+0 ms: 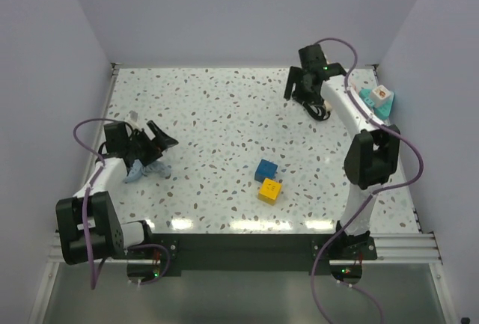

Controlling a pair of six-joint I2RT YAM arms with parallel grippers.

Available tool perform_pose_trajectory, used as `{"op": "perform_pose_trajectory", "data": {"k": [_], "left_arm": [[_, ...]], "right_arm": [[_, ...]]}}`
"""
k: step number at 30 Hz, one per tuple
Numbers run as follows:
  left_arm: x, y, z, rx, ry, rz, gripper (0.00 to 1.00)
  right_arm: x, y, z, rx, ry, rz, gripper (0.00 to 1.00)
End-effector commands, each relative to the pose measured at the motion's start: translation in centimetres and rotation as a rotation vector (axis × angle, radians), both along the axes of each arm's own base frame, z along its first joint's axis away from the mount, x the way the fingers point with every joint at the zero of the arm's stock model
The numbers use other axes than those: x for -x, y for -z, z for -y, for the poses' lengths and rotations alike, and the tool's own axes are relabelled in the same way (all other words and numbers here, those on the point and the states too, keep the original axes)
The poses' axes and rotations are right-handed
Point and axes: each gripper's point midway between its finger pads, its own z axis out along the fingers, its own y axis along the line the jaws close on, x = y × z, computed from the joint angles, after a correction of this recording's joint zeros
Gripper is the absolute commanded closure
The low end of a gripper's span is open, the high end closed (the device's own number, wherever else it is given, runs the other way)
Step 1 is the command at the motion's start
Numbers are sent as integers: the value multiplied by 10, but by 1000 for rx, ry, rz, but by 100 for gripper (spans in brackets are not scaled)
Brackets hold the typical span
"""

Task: Pull the plug off the socket

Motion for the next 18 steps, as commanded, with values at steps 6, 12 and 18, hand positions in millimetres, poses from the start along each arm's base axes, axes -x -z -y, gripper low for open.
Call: {"op": "perform_pose_trajectory", "data": {"k": [6, 12, 18], "left_arm": [[-32, -37, 38, 11, 165, 138, 6], [-40, -30, 50, 34, 187, 119, 6], [-61, -24, 56, 46, 200, 115, 6]], "right_arm": [[-107, -11, 85, 122, 142, 168, 18], [-144, 25, 112, 204, 92, 178, 17], [-164, 49, 124, 236, 41, 193, 16]]}}
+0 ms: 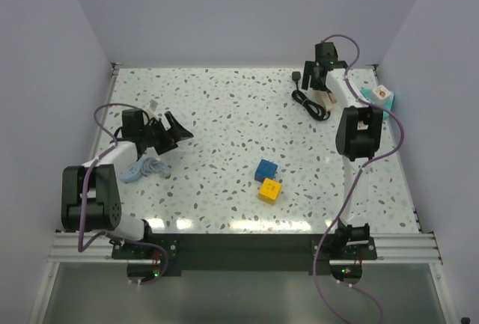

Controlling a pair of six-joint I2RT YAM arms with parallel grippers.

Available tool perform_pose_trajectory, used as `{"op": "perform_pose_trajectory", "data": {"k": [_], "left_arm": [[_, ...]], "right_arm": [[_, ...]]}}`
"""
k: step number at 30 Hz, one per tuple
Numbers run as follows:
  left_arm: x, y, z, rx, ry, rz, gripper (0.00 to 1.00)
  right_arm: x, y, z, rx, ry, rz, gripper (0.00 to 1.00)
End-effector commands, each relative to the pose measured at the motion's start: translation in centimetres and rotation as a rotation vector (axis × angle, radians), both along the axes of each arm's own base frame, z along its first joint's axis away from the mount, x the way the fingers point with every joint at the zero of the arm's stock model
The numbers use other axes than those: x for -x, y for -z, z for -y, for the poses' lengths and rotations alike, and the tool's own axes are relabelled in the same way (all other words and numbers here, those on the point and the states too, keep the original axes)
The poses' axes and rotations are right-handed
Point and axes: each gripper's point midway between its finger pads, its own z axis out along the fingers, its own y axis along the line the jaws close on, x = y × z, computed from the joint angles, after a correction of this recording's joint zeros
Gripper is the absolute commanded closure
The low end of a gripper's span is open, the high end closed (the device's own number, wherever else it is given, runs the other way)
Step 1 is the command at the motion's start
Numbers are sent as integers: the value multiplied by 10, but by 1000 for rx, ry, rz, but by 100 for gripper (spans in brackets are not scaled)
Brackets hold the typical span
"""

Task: Pull the plug off the socket

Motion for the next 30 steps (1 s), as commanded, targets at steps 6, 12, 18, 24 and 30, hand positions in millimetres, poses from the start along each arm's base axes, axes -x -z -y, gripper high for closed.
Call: {"op": "perform_pose_trajectory", "data": {"k": [6, 12, 18, 24, 30], "left_arm": [[-47, -13, 16, 26, 31, 66, 7], [-63, -16, 23, 31, 41, 74, 9], [-65, -19, 22, 20, 45, 81, 9], [-53, -17, 22, 15, 49, 82, 10], [-40, -18, 21, -1, 61, 89, 10]], "right_arm": [[-28, 3, 12, 7, -64, 63, 18], [-12, 25, -6, -91, -107, -10, 38], [22, 14, -56, -169, -171, -30, 56], [69, 6, -145, -241, -266, -63, 77], [114, 1, -234, -337, -304, -93, 86]]}}
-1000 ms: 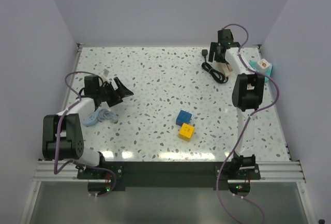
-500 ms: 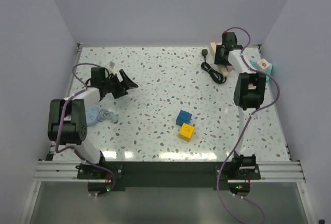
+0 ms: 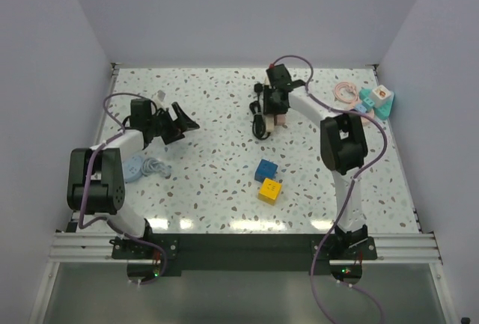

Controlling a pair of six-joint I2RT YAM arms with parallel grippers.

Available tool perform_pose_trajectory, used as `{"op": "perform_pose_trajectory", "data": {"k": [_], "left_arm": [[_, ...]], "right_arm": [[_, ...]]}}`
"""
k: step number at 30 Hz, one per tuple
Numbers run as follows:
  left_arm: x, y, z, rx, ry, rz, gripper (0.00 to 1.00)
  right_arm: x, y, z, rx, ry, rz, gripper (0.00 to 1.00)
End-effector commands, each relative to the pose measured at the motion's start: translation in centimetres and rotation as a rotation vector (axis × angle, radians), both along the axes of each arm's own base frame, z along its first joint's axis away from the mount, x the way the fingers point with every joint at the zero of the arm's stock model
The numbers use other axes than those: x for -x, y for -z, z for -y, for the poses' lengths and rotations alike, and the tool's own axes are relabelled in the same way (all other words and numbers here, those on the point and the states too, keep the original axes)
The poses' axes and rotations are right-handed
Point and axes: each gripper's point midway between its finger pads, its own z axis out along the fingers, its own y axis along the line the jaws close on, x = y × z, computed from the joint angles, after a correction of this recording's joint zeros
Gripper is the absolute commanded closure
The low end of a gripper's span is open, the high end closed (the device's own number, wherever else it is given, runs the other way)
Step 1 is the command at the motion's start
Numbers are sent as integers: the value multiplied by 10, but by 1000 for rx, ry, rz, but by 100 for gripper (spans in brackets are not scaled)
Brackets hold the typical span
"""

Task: Pull the plug off the socket

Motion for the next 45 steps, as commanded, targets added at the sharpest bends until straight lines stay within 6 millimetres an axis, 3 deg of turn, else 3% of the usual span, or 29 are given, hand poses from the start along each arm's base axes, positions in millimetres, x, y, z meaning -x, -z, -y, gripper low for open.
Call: {"op": "perform_pose_trajectory", "data": {"k": [1, 2, 7, 10, 11, 12, 13, 15, 18, 21, 22, 24, 25, 27, 28, 30, 31, 33, 34, 36, 45], "left_arm": [[2, -21, 0, -19, 23, 88, 10], [3, -21, 0, -27, 26, 90, 10], [7, -28, -1, -35, 30, 105, 10], [7, -31, -1, -41, 31, 115, 10], [7, -31, -2, -43, 31, 116, 10], [6, -31, -2, -48, 29, 119, 10], [7, -31, 6, -51, 47, 121, 10], [9, -25, 11, -61, 64, 91, 10], [1, -32, 23, -85, 87, 106, 10], [-10, -43, 40, -105, 112, 133, 10], [-17, -52, 44, -112, 113, 157, 10], [-21, -51, 61, -124, 142, 158, 10], [-30, -60, 66, -139, 138, 184, 10], [-33, -52, 83, -163, 170, 164, 10], [-38, -57, 94, -173, 184, 176, 10], [-43, -46, 105, -197, 200, 154, 11], [-48, -51, 116, -222, 210, 173, 11], [-53, -35, 124, -277, 213, 142, 11], [-60, -36, 121, -334, 181, 129, 12], [-61, -19, 129, -393, 193, 87, 12], [-78, 7, 145, -558, 180, 65, 16]], "right_arm": [[35, -29, -67, -152, -24, -18, 88], [46, -28, -82, -166, -13, -35, 89], [88, -20, -117, -182, -19, -83, 87], [106, -24, -137, -233, -39, -96, 75], [112, -30, -145, -270, -51, -104, 68], [115, -34, -153, -308, -72, -111, 55], [117, -40, -159, -343, -94, -114, 50], [125, -59, -177, -441, -172, -127, 38], [134, -86, -184, -496, -249, -125, 26], [131, -101, -165, -469, -220, -77, 19], [127, -119, -156, -474, -201, -24, 16], [120, -126, -130, -465, -142, 11, 15], [117, -141, -117, -468, -116, 50, 14], [108, -142, -85, -438, -40, 58, 13], [99, -149, -61, -421, 17, 89, 12], [99, -147, -39, -388, 56, 84, 12], [93, -149, -23, -379, 86, 94, 11], [94, -150, -10, -374, 95, 97, 11], [90, -151, 0, -377, 113, 102, 11], [91, -150, 4, -381, 106, 94, 11], [89, -139, 12, -374, 90, 70, 12]]}}
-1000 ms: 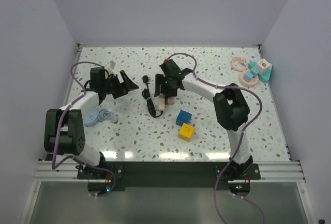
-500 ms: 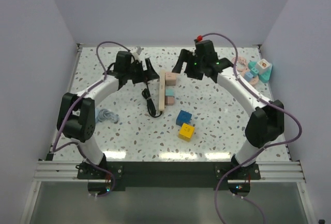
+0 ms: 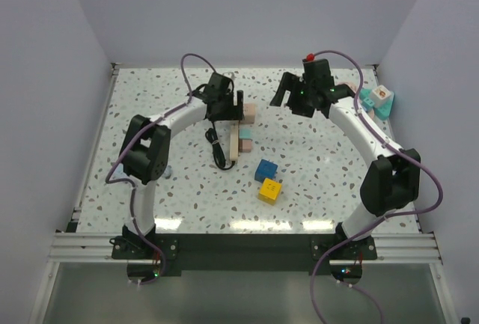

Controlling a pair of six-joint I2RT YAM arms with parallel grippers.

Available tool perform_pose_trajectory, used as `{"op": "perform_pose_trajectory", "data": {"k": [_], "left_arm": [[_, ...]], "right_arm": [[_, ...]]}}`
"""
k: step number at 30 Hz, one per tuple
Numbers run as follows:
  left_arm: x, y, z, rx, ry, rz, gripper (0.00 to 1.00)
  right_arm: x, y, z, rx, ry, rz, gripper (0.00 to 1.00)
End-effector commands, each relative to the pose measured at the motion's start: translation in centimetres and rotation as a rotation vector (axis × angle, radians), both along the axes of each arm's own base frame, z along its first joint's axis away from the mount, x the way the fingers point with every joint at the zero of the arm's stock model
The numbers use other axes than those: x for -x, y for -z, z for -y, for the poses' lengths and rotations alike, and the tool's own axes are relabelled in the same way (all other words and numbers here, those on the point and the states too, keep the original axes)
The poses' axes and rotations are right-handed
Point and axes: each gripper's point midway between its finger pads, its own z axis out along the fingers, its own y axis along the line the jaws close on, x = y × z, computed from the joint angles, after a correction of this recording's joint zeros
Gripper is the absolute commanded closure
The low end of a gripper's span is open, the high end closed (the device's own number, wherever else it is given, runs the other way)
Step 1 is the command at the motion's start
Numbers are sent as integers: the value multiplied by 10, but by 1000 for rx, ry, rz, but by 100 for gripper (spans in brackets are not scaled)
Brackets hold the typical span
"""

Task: Pull the plug off the socket

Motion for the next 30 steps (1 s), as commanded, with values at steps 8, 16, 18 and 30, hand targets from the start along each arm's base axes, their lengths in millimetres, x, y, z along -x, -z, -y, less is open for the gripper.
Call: {"op": "perform_pose_trajectory", "data": {"k": [8, 16, 18, 30], "left_arm": [[-7, 28, 11, -148, 3, -8, 33], [11, 43, 5, -134, 13, -28, 63], [16, 44, 4, -126, 17, -32, 68], [44, 1, 35, 169, 108, 11, 100]], "right_arm": [[-6, 12, -4, -13, -64, -16, 14], [-15, 19, -27, -119, -127, -5, 14], [-19, 26, -36, -156, -148, -18, 14], [-35, 64, -72, -380, -177, -50, 7]]}}
